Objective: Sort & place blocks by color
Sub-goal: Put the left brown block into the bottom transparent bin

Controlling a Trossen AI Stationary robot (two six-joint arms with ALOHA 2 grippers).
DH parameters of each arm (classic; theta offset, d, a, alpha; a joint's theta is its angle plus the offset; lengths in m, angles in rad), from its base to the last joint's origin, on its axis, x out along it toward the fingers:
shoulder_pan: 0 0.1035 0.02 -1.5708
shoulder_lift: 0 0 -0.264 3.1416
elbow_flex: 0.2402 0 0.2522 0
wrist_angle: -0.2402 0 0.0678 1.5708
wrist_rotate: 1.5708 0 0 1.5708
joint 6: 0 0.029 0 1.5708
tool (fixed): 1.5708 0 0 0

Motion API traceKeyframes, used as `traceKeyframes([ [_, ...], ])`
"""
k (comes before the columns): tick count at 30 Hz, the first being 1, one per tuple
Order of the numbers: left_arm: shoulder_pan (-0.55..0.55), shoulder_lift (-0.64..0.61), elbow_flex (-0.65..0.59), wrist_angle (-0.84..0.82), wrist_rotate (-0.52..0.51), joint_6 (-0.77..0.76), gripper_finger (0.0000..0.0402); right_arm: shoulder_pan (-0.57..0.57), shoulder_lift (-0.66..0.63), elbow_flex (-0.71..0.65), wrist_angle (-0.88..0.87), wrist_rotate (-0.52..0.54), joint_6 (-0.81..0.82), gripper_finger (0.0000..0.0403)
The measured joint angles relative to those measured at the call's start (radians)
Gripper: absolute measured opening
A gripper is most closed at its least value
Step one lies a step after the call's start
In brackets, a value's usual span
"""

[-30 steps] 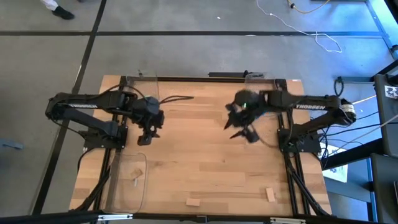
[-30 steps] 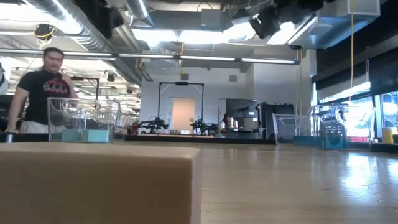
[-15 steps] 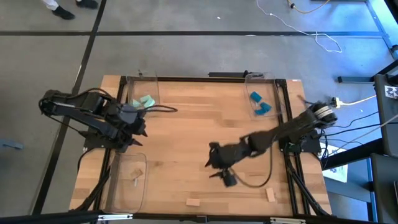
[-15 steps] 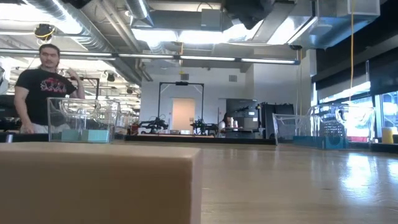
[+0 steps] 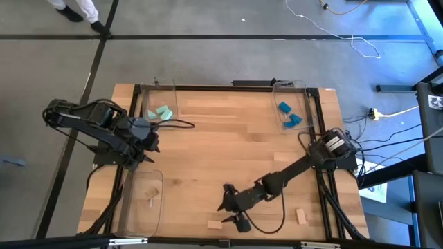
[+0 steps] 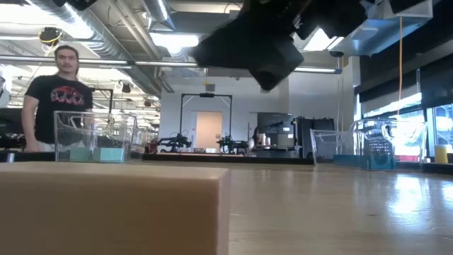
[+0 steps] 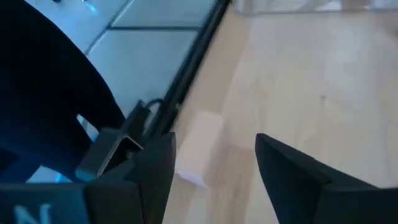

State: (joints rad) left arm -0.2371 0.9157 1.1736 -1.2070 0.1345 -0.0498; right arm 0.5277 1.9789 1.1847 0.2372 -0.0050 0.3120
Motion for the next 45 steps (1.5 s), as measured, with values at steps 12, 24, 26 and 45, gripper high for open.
traceKeyframes([
  [12,0.000,0.000,0.000,-0.020,0.000,-0.018,0.0193,0.047,0.129,0.045,0.060,0.066,-0.004,0.0221],
  [24,0.000,0.000,0.000,-0.021,-0.002,-0.027,0.0193,0.054,0.259,0.176,0.059,0.049,-0.062,0.0221],
  [26,0.000,0.000,0.000,-0.021,-0.008,-0.027,0.0193,0.054,0.264,0.176,0.048,0.048,-0.061,0.0221],
  [45,0.000,0.000,0.000,-0.021,-0.022,-0.027,0.0193,0.041,0.262,0.177,-0.083,0.142,-0.060,0.0181],
])
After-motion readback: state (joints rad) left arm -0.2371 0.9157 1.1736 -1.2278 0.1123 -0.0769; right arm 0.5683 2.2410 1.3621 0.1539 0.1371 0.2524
